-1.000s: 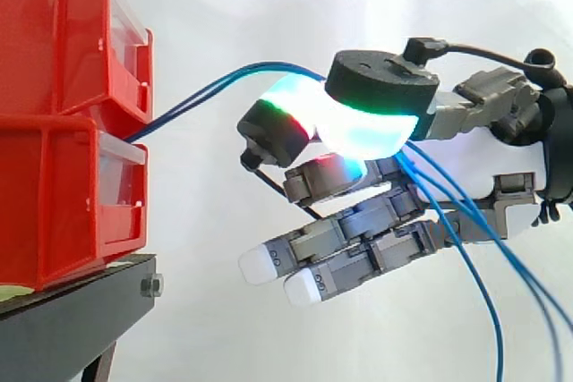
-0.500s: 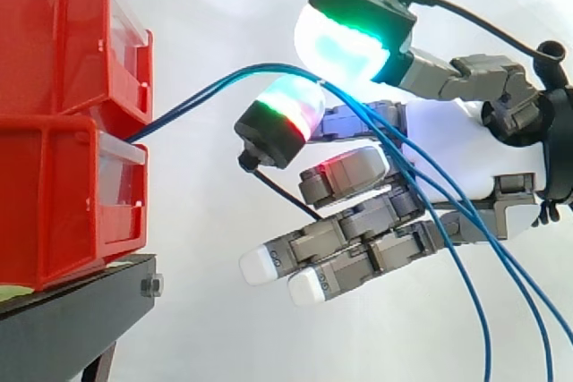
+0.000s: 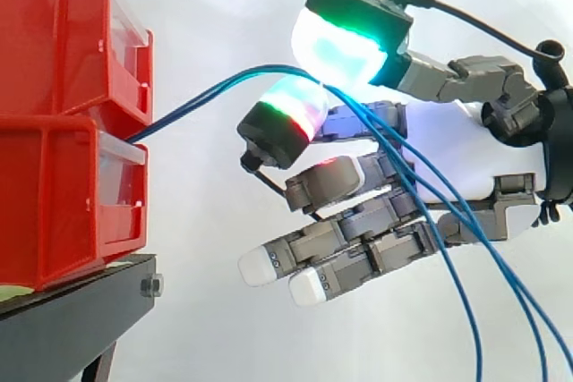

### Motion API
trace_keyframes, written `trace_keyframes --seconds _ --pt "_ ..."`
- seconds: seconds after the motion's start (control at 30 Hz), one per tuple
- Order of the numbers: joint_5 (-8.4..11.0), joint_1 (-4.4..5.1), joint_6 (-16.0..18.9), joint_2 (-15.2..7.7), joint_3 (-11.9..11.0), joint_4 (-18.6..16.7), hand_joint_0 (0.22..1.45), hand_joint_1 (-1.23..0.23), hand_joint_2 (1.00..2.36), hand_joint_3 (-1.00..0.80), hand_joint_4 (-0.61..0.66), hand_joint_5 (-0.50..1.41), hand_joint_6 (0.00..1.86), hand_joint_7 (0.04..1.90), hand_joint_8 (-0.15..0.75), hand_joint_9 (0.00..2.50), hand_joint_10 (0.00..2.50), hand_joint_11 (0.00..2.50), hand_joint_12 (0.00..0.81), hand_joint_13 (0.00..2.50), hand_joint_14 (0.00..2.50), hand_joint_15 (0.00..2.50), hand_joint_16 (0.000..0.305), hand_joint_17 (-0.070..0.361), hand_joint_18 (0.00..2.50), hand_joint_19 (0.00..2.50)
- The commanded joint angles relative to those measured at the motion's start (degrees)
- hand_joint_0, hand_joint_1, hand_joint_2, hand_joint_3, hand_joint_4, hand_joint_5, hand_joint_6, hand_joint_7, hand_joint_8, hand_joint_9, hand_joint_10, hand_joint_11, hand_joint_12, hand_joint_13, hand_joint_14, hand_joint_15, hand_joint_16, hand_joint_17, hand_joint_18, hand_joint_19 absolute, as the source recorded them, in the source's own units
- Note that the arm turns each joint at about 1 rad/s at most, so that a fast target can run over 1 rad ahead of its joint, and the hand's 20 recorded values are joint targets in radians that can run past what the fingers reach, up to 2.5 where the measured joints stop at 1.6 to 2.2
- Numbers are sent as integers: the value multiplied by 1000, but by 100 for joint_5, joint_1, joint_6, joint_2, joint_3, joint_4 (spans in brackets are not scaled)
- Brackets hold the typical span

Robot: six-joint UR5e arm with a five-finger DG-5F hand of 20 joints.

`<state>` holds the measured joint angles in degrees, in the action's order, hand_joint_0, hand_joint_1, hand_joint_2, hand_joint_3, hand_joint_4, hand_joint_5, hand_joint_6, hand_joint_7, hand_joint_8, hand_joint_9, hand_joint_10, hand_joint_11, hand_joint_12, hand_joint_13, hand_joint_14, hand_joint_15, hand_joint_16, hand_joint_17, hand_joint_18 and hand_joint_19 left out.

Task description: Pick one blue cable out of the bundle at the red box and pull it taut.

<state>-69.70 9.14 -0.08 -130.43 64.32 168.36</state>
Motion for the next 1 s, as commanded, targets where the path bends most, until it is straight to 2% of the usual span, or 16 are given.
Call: trace_keyframes --seconds 0.0,0.2,0.3,0.37,0.47,0.6,0.73,0.97 --pt "0 0 -1 0 -7 -5 563 -880 1003 -458 -78 -176 784 1287 262 742 319 2004 441 470 13 368 59 133 488 362" --pt "0 0 -1 0 -7 4 598 -864 1015 -295 -91 -172 807 1280 256 776 379 1968 436 506 13 369 58 129 520 363" --pt "0 0 8 0 2 4 637 -916 1017 -283 -106 -178 816 1282 254 769 391 1970 435 511 11 359 57 129 533 345" --pt "9 0 -1 0 2 4 677 -991 1014 -330 -101 -192 820 1255 254 718 363 1980 432 497 11 346 58 130 539 296" --pt "0 0 -1 0 2 4 690 -1030 1000 -500 -108 -206 816 1235 249 679 309 1977 424 456 10 317 58 130 522 268" --pt "9 0 -1 0 -7 4 571 -997 1000 -500 -80 -211 808 1222 259 671 323 1965 429 456 10 334 59 134 517 284" --pt "0 0 -10 0 2 4 553 -991 1000 -500 -72 -210 807 1211 268 671 333 1964 432 458 11 337 60 136 517 291" --pt "0 0 -1 0 -7 4 401 -804 1000 -500 -26 -198 817 1144 340 698 620 1758 499 494 11 358 72 163 560 330"
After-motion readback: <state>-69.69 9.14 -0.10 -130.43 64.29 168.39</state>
